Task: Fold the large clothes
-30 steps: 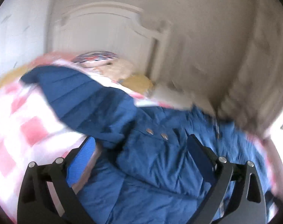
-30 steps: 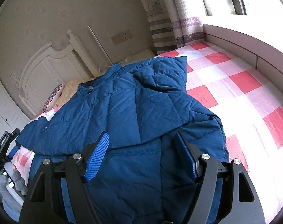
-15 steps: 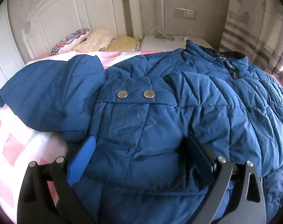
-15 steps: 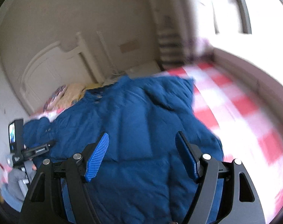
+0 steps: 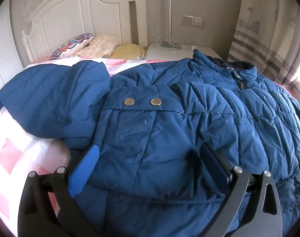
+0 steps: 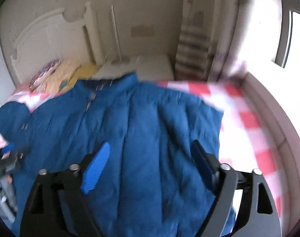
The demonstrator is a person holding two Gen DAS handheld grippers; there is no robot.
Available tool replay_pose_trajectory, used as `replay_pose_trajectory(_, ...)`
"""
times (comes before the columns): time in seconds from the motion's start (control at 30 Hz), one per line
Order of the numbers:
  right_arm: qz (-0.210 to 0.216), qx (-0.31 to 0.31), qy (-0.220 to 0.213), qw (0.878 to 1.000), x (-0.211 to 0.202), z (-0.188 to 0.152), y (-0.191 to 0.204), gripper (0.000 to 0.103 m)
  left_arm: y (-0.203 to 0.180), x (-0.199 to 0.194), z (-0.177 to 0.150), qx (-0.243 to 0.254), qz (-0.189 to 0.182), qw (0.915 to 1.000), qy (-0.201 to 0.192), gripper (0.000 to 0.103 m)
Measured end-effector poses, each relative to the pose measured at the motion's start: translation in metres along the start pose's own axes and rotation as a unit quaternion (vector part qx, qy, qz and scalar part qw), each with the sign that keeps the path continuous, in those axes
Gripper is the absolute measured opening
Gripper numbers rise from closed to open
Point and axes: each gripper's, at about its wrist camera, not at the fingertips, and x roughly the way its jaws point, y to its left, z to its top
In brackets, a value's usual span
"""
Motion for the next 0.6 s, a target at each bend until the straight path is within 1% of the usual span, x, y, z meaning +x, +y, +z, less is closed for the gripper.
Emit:
replay_pose_trajectory(0.03,-0.015,-0.018,0.015,1.0,0.017,0.005,0.0,0.085,-0.001,0.0,0.0,0.003,0.004,1.0,0.001,0.101)
replay_pose_trajectory(0.07,-0.024,-0.023,0.043,0.999,0.034,0.007,-0.003,0.086,-0.002,0.0,0.0,0.006,0.006,1.0,0.002,0.101)
replay_pose_trajectory(0.1,-0.034,-0.016,0.106,0.994,0.064,0.008,-0.009,0.087,-0.003,0.001,0.0,0.007,0.007,0.9999,0.003,0.101)
replay_pose_trajectory(0.13,-0.026,-0.003,0.134,0.991,0.079,0.007,-0.014,0.091,-0.003,0.001,0.0,0.008,0.007,0.9999,0.005,0.101)
replay_pose_trajectory(0.17,-0.022,0.019,0.129,0.991,0.081,0.01,-0.02,0.091,-0.003,0.002,0.0,0.008,0.006,0.9999,0.005,0.101)
replay_pose_trajectory(0.23,-0.026,0.045,0.122,0.991,0.075,0.015,-0.021,0.091,-0.002,0.002,0.0,0.007,0.004,0.9999,0.007,0.101)
replay_pose_trajectory(0.27,-0.017,0.065,0.097,0.993,0.065,0.016,-0.02,0.091,-0.002,0.002,0.001,0.007,0.003,0.9999,0.007,0.101)
replay_pose_trajectory(0.33,-0.003,0.072,0.06,0.996,0.054,0.016,-0.011,0.091,-0.002,0.003,0.001,0.007,0.003,0.9999,0.008,0.101)
replay_pose_trajectory(0.37,0.002,0.054,0.06,0.997,0.054,0.01,-0.001,0.091,-0.002,0.003,0.001,0.007,0.004,0.9999,0.008,0.101)
replay_pose_trajectory(0.4,0.001,0.031,0.077,0.997,0.06,0.006,0.005,0.092,-0.002,0.002,0.001,0.007,0.004,0.9999,0.006,0.101)
replay_pose_trajectory(0.43,-0.01,0.001,0.1,0.995,0.068,0.0,0.016,0.094,-0.002,0.003,0.001,0.006,0.003,1.0,0.007,0.101)
replay_pose_trajectory(0.47,-0.031,-0.027,0.102,0.994,0.068,-0.004,0.024,0.093,-0.002,0.003,0.001,0.006,0.003,1.0,0.006,0.101)
replay_pose_trajectory(0.53,-0.053,-0.022,0.091,0.994,0.054,-0.002,0.032,0.093,-0.002,0.003,0.001,0.005,0.002,1.0,0.006,0.101)
replay_pose_trajectory(0.57,-0.055,-0.01,0.069,0.996,0.04,-0.002,0.034,0.093,-0.002,0.003,0.001,0.004,0.001,1.0,0.006,0.101)
replay_pose_trajectory(0.6,-0.031,0.004,0.023,0.999,0.016,-0.004,0.041,0.094,-0.002,0.003,0.001,0.003,0.0,1.0,0.004,0.101)
